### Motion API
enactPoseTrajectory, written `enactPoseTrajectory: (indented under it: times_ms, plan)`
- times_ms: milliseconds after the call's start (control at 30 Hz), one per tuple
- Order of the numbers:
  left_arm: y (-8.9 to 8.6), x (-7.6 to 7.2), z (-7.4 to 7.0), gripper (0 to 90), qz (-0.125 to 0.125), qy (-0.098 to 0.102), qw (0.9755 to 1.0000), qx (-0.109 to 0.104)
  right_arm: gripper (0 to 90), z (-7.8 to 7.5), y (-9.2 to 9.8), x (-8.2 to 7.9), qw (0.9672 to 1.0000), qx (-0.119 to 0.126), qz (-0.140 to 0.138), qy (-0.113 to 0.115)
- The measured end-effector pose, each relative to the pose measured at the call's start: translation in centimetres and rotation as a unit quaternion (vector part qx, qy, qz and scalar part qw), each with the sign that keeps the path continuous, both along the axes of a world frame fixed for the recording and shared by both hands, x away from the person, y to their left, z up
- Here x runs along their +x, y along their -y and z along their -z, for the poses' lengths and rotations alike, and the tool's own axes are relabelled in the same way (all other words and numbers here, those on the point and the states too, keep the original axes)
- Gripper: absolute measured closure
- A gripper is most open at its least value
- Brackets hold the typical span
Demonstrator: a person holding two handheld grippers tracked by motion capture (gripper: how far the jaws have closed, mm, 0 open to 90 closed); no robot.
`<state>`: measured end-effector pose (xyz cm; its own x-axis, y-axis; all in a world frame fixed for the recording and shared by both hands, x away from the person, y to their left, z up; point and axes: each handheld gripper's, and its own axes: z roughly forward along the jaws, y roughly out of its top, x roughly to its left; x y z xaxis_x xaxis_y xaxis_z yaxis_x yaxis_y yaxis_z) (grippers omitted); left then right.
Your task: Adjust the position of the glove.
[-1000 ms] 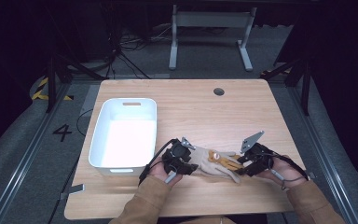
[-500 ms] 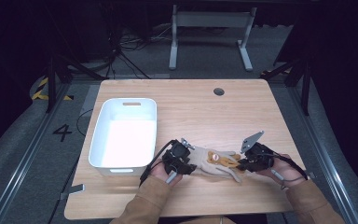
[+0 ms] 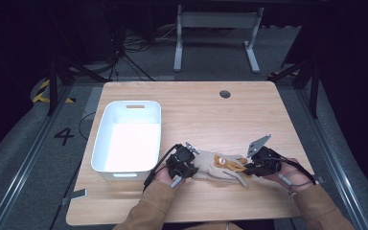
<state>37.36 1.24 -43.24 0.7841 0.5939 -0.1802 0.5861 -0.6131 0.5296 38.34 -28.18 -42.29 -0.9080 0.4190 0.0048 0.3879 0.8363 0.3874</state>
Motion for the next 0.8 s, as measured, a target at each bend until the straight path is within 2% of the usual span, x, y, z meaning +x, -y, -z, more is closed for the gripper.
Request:
enactPoseTrajectory:
  times_ms: [167,267,367,400,467,600,700,800]
  plan:
    - [0.2,-0.4,-0.4,85.9,0.012,0.013,0.9998,0.005,79.6,-0.3,0.0,-0.1,0.9999,-0.005,0.005,0.01]
    - [0.3,-0.8,-1.2,86.2,0.016,0.027,0.9995,-0.003,80.1,-0.7,0.2,-0.2,0.9997,-0.009,0.008,0.023]
    - [0.3,-1.1,-1.8,86.3,0.022,0.033,0.9992,-0.005,80.5,-1.3,0.5,-0.2,0.9993,-0.005,0.014,0.033]
    - [0.3,-1.4,-2.1,86.3,0.022,0.04,0.9989,-0.009,80.9,-2.1,1.0,-0.3,0.9988,0.003,0.021,0.045]
    - [0.4,-1.7,-2.4,86.3,0.025,0.044,0.9986,-0.009,81.7,-2.6,1.2,-0.3,0.9982,0.008,0.025,0.054]
    - [0.5,-2.3,-2.6,86.3,0.028,0.055,0.9981,0.002,82.7,-3.5,1.4,-0.2,0.9965,0.016,0.029,0.077]
    - [0.5,-2.5,-2.3,86.3,0.034,0.048,0.9983,0.007,82.8,-3.4,1.1,0.0,0.9954,0.015,0.034,0.089]
    - [0.7,-2.6,-1.8,86.2,0.04,0.035,0.9985,0.015,82.8,-2.9,0.6,0.2,0.9951,0.003,0.033,0.093]
